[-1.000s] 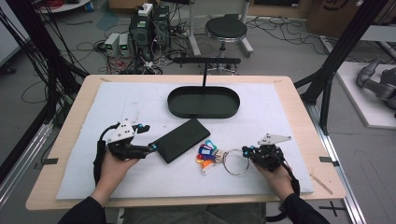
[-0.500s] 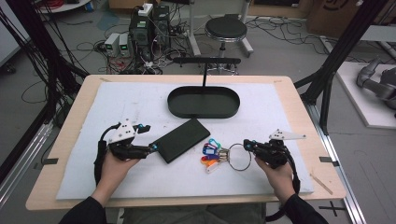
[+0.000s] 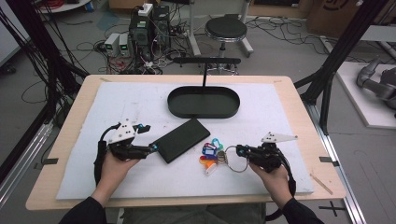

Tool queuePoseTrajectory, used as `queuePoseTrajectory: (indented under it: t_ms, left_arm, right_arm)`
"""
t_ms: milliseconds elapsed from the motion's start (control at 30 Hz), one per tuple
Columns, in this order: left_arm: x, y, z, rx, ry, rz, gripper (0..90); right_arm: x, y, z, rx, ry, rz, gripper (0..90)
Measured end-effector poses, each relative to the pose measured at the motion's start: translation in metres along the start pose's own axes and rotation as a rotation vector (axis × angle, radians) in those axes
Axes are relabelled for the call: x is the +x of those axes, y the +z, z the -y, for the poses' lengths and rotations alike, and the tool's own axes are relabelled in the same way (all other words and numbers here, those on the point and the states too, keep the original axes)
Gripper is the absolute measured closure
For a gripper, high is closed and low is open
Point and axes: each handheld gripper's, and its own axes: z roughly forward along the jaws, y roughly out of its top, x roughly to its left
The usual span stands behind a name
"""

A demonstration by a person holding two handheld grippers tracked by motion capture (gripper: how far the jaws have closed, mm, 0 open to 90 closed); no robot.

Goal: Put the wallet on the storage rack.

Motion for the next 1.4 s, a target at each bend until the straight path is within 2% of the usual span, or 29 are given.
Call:
queuePoseTrajectory:
  t_ms: [200, 333, 500, 733, 900, 1100, 1400]
  left_arm:
    - [0.0, -0.001, 0.0, -0.001, 0.004, -0.003, 31.3]
    - [0.0, -0.002, 0.0, -0.001, 0.005, -0.005, 31.3]
    - [0.0, -0.003, -0.001, -0.007, 0.003, -0.007, 31.3]
    - [0.0, -0.007, 0.0, -0.008, 0.004, -0.013, 31.3]
    - [0.001, -0.009, 0.001, -0.014, -0.002, -0.02, 31.3]
    - [0.0, -0.011, 0.001, -0.014, 0.0, -0.024, 31.3]
    - [0.001, -0.013, 0.003, -0.016, -0.006, -0.027, 31.3]
  right_arm:
    - [0.005, -0.005, -0.005, -0.024, -0.046, 0.028, 87.2]
    - [0.005, -0.006, -0.008, -0.019, -0.071, 0.027, 87.4]
    - [0.009, -0.01, -0.022, -0.026, -0.142, 0.026, 87.5]
    - [0.007, -0.016, -0.04, -0.043, -0.188, 0.003, 87.6]
    - [0.003, -0.019, -0.051, -0.056, -0.201, -0.014, 87.6]
    - [0.001, -0.023, -0.07, -0.085, -0.237, -0.019, 87.6]
    - [0.001, -0.026, -0.087, -0.116, -0.271, -0.021, 87.6]
